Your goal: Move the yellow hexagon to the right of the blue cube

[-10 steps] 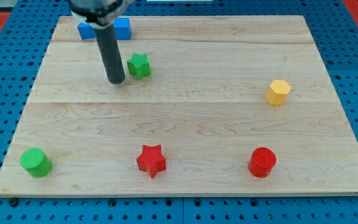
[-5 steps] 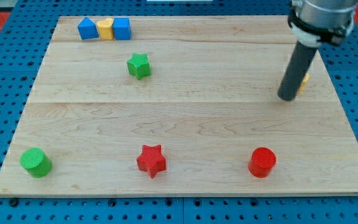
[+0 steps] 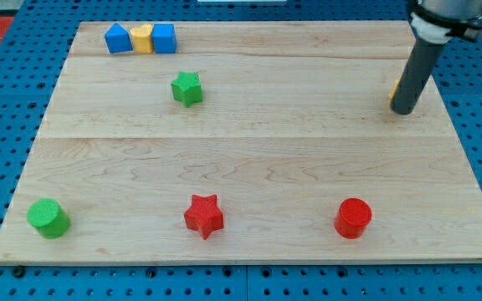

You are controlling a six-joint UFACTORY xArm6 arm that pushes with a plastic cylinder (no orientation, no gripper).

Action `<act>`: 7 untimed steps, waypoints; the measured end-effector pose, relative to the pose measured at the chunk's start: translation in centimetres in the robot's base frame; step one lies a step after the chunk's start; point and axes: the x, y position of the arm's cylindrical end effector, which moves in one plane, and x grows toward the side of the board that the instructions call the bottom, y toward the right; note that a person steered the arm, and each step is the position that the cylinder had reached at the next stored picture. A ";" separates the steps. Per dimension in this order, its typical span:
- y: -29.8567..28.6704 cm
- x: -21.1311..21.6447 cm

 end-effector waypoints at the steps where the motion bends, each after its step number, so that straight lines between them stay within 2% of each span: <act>1: -0.6 -2.6; 2: -2.4 -4.3; 3: 0.4 0.4; 4: 5.1 -2.5; 5: -1.3 -7.3; 6: -12.7 -9.1; 7: -17.2 -11.4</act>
